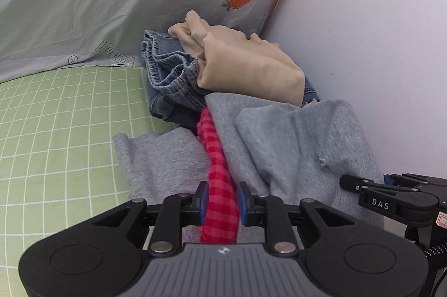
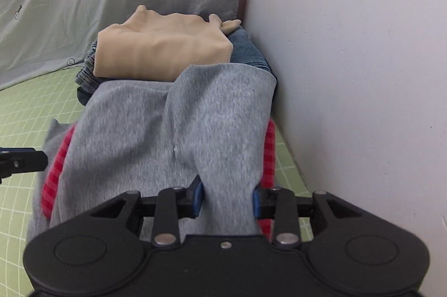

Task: Fold clothes
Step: 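Carry the grey bundle with both grippers onto the clothes stack by the wall, then open both grippers and release the bundle on the stack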

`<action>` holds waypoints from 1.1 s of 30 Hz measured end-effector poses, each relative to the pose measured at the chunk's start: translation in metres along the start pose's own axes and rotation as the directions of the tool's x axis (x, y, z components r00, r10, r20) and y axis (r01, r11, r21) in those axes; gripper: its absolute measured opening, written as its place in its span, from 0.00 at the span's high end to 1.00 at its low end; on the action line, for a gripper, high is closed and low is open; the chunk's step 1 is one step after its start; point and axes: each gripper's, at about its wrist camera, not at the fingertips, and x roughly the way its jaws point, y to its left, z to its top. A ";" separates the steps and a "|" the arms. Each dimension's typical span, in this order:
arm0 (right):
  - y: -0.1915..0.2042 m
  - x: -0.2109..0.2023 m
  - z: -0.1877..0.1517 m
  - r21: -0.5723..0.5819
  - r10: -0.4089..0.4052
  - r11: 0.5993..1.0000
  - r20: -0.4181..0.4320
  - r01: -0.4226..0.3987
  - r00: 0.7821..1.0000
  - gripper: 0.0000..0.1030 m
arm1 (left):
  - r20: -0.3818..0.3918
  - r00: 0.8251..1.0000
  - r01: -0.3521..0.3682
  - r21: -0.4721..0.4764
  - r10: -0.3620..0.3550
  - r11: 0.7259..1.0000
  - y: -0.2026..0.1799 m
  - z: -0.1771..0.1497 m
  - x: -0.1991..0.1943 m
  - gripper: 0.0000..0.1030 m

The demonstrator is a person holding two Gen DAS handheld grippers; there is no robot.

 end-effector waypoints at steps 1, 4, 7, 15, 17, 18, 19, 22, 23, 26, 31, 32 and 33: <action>-0.001 -0.003 -0.003 0.025 -0.007 1.000 0.026 0.007 1.000 0.56 | 0.000 1.000 -0.008 -0.016 0.008 1.000 0.006 0.001 0.000 0.72; 0.000 -0.019 -0.001 0.067 -0.091 0.994 0.117 0.083 0.989 0.42 | 0.001 1.000 -0.024 -0.043 0.024 0.999 0.015 0.003 -0.003 0.65; 0.001 -0.033 0.002 0.099 -0.111 0.991 0.208 0.092 0.972 0.42 | 0.000 0.999 -0.039 -0.027 0.039 0.999 0.015 -0.001 -0.009 0.51; 0.027 0.021 -0.003 0.009 -0.121 0.993 -0.006 0.121 0.993 0.30 | 0.014 0.998 -0.064 0.016 0.064 0.998 0.011 -0.016 -0.026 0.21; 0.024 0.009 -0.001 0.075 -0.093 0.993 0.009 0.092 0.996 0.24 | 0.048 0.997 -0.061 0.037 0.059 0.997 0.010 -0.019 -0.036 0.14; 0.023 0.003 -0.001 0.108 -0.079 0.991 0.018 0.076 0.997 0.17 | 0.066 0.996 -0.059 0.046 0.055 0.997 0.010 -0.020 -0.041 0.13; 0.022 -0.003 0.000 0.140 -0.065 0.988 0.026 0.061 0.998 0.13 | 0.095 0.994 -0.053 0.058 0.047 0.997 0.010 -0.021 -0.048 0.12; 0.032 -0.028 -0.005 0.173 -0.063 0.984 0.075 0.049 0.995 0.01 | 0.160 0.987 -0.040 0.093 0.025 0.995 0.011 -0.020 -0.065 0.01; 0.039 -0.037 -0.008 0.179 -0.065 0.983 0.092 0.048 0.994 0.01 | 0.181 0.983 -0.035 0.107 0.015 0.994 0.012 -0.019 -0.070 0.00; 0.059 -0.066 -0.015 0.208 -0.069 0.977 0.128 0.041 0.989 0.01 | 0.230 0.973 -0.030 0.157 -0.007 0.987 0.012 -0.017 -0.088 0.00; 0.093 -0.109 -0.030 0.275 -0.071 0.961 0.162 0.024 0.984 0.01 | 0.254 0.967 -0.044 0.227 -0.016 0.973 0.017 -0.019 -0.116 0.00; 0.102 -0.117 -0.034 0.285 -0.074 0.958 0.165 0.025 0.983 0.01 | 0.252 0.968 -0.045 0.231 -0.015 0.972 0.021 -0.020 -0.121 0.00; 0.111 -0.124 -0.037 0.287 -0.087 0.957 0.165 0.036 0.982 0.01 | 0.245 0.969 -0.034 0.234 -0.025 0.972 0.026 -0.022 -0.126 0.00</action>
